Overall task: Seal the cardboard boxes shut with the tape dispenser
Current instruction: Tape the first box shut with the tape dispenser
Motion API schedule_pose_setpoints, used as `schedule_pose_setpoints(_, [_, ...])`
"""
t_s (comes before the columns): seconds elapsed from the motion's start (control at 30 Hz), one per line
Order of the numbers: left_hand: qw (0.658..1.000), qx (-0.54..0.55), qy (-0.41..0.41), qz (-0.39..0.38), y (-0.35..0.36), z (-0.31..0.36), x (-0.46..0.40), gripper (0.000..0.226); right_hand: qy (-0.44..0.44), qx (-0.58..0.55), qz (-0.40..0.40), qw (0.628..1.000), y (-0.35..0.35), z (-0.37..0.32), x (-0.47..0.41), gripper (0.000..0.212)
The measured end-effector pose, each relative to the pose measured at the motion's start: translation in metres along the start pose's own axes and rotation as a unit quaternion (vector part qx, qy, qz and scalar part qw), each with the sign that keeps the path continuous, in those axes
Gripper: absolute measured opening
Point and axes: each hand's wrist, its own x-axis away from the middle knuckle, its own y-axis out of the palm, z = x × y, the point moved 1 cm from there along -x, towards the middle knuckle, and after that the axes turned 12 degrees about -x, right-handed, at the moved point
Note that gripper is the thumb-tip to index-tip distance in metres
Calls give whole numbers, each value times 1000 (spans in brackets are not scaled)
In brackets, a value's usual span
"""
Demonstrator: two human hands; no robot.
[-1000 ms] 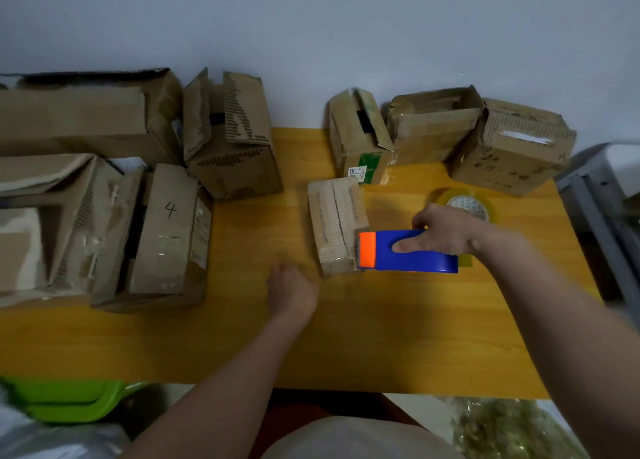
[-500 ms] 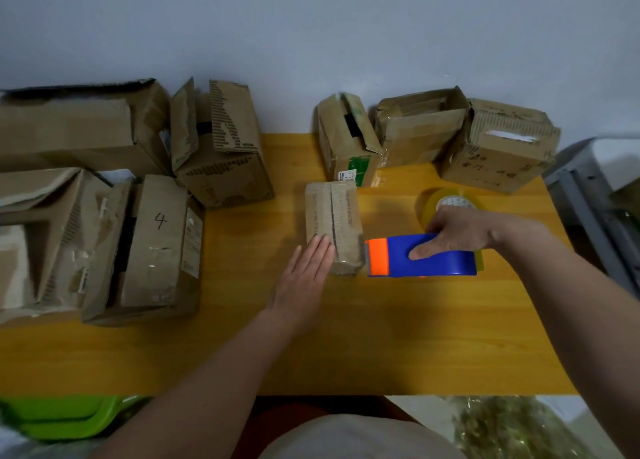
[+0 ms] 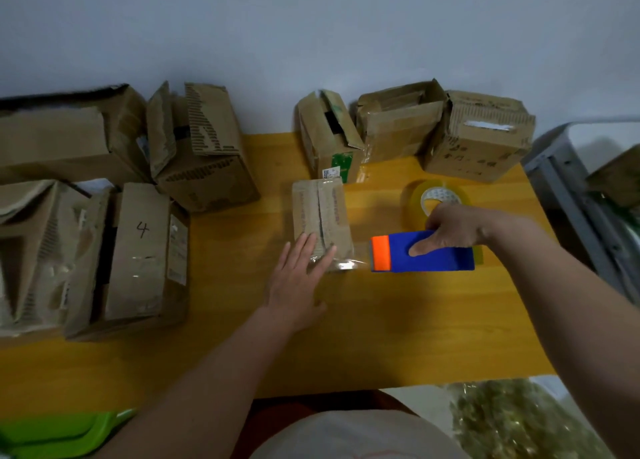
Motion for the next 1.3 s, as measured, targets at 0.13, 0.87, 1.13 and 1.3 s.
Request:
schedule_pose_setpoints(0.13, [999, -23, -23, -17, 0, 8, -3, 116, 32, 34, 20, 999, 4, -9, 1, 41])
schedule_pose_setpoints(0.87, [973, 224, -34, 42, -2, 0, -1, 92, 47, 116, 357, 926, 131, 24, -34, 43])
schedule_pose_setpoints(1.13, [936, 336, -10, 107, -13, -22, -1, 67, -57, -206, 434, 875, 137, 24, -33, 36])
schedule_pose_setpoints(1.3, [957, 279, -1, 76, -5, -25, -2, 71, -222, -316, 343, 856, 145, -50, -32, 41])
